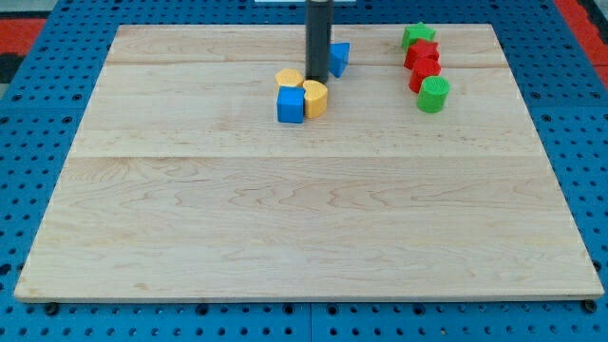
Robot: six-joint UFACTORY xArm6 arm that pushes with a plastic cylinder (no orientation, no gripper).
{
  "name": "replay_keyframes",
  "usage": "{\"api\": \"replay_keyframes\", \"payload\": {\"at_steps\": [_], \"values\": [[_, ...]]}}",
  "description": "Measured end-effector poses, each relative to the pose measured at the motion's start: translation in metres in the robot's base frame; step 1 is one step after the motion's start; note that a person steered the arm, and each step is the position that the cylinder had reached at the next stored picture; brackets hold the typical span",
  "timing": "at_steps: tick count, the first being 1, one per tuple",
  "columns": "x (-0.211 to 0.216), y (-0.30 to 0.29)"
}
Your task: Move blue triangle to the bottom of green circle
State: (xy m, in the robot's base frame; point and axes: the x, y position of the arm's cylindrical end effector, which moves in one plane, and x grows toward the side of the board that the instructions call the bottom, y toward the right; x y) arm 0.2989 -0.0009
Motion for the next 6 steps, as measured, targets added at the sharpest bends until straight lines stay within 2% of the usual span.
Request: {"api": "replay_keyframes", "payload": {"at_steps": [1,2,3,5,6], "values": [[-0.039,-0.029],[-0.074,0.025],[-0.068,0.065],[-0.029,0.049],[-0.048,0.033]]}}
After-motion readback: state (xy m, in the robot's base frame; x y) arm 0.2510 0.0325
